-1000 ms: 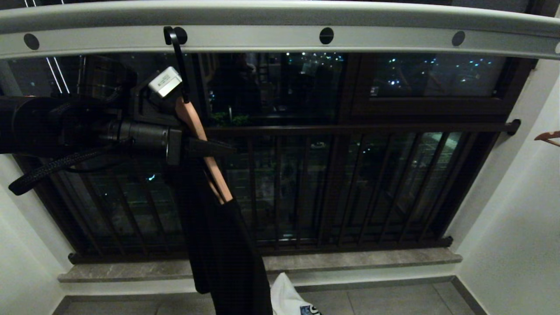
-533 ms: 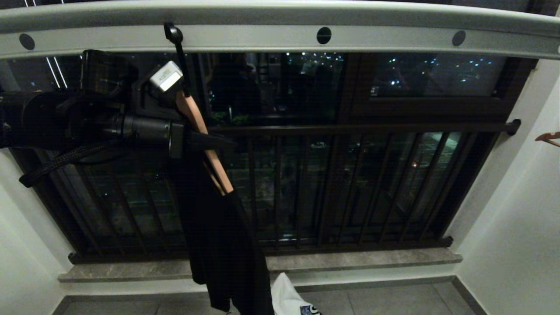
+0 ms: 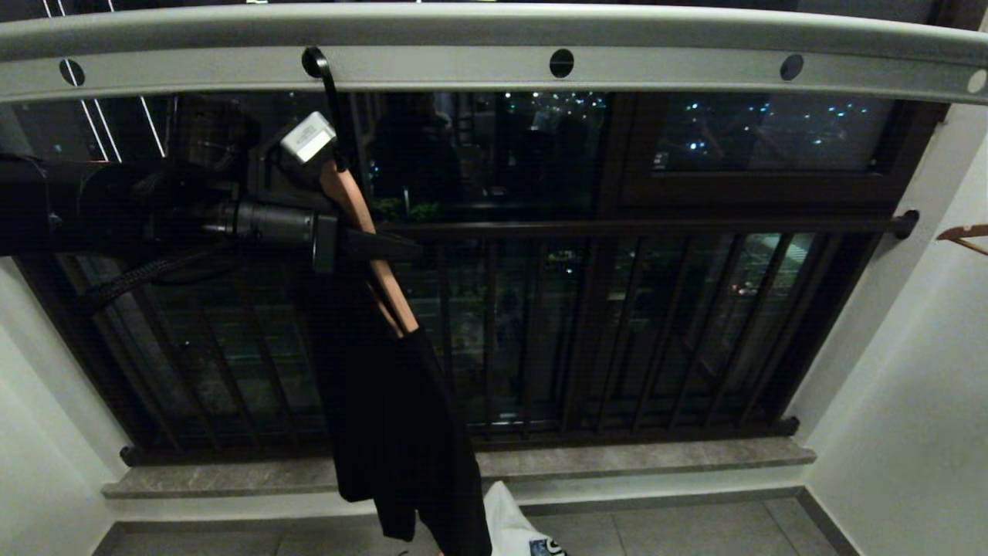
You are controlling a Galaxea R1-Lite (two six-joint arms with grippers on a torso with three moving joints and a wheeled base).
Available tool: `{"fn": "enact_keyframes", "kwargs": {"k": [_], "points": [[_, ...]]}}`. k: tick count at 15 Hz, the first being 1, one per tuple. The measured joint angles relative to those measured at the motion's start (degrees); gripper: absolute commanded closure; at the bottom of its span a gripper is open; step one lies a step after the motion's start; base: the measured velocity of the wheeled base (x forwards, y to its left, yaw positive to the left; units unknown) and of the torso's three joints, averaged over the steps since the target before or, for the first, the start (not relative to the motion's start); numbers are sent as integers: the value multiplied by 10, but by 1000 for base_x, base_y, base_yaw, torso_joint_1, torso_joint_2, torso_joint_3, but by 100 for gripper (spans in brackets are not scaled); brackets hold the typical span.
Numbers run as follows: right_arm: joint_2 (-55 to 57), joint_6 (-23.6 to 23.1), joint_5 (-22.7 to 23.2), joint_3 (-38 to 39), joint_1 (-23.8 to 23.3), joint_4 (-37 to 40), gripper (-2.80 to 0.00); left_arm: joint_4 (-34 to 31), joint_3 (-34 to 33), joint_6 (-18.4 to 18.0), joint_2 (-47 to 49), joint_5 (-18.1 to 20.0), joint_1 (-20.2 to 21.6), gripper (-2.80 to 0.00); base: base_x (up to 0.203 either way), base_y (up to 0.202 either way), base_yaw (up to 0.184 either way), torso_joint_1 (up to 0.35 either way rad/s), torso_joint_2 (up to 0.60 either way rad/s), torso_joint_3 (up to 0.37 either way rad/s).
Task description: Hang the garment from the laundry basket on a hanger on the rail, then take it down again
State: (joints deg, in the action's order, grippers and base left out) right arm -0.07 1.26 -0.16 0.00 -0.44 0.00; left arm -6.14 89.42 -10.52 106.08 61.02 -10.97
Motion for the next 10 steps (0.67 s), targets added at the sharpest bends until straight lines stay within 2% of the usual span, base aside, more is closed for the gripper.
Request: {"fn": "enact_keyframes", "kwargs": {"k": [10], "points": [[0, 0, 0, 0, 0, 0, 0, 0, 36, 1, 30, -1, 1, 0, 0, 0, 0, 0, 0, 0]]}}
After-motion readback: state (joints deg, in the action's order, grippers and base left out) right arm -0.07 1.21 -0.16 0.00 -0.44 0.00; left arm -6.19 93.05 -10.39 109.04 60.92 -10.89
